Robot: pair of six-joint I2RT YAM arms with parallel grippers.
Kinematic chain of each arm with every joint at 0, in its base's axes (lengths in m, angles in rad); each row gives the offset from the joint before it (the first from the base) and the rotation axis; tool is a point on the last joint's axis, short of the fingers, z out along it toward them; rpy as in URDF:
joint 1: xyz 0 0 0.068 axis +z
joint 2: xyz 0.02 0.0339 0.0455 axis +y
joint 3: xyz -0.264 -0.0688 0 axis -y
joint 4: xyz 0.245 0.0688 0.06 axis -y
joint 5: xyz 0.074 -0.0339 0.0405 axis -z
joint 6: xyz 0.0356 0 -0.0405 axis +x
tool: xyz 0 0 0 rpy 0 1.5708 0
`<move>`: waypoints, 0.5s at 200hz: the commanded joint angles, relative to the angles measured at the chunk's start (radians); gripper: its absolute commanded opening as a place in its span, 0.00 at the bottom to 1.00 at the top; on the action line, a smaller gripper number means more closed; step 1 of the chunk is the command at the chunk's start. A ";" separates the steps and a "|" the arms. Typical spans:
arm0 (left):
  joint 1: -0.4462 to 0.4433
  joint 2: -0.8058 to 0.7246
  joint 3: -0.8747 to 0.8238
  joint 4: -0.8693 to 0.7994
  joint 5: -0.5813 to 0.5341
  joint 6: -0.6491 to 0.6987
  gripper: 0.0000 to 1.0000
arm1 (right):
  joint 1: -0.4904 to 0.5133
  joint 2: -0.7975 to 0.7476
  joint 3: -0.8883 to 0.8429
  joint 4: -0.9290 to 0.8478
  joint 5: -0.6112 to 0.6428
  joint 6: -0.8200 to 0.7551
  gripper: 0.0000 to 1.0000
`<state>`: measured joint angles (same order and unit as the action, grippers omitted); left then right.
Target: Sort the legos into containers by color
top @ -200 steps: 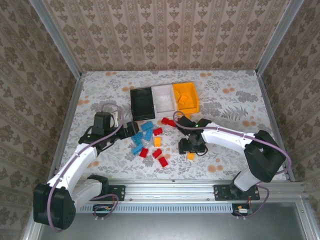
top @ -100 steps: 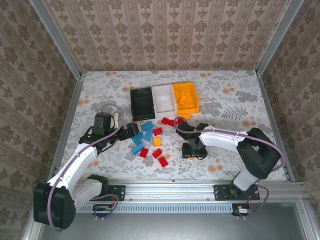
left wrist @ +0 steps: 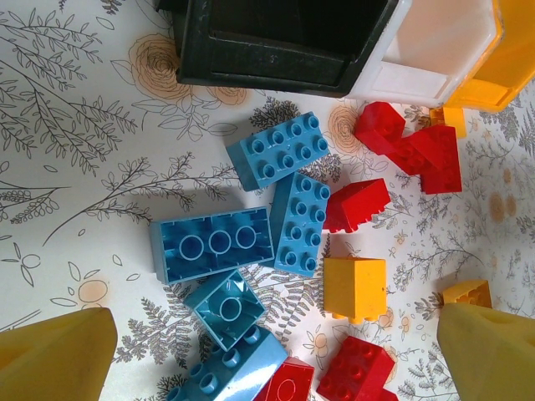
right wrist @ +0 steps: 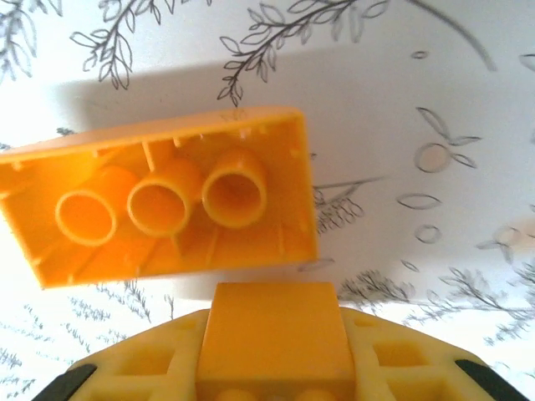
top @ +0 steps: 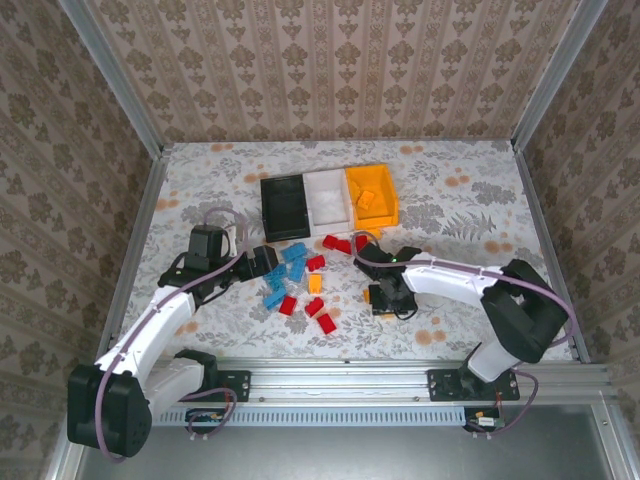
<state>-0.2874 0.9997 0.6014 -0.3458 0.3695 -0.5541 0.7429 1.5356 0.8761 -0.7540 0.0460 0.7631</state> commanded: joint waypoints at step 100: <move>0.012 -0.037 0.036 -0.082 -0.007 0.047 1.00 | -0.278 0.005 0.582 -0.156 0.024 -0.233 0.24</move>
<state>-0.2863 0.9981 0.6086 -0.3679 0.3698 -0.5495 0.5083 1.4162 1.3251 -0.9031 0.0963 0.6285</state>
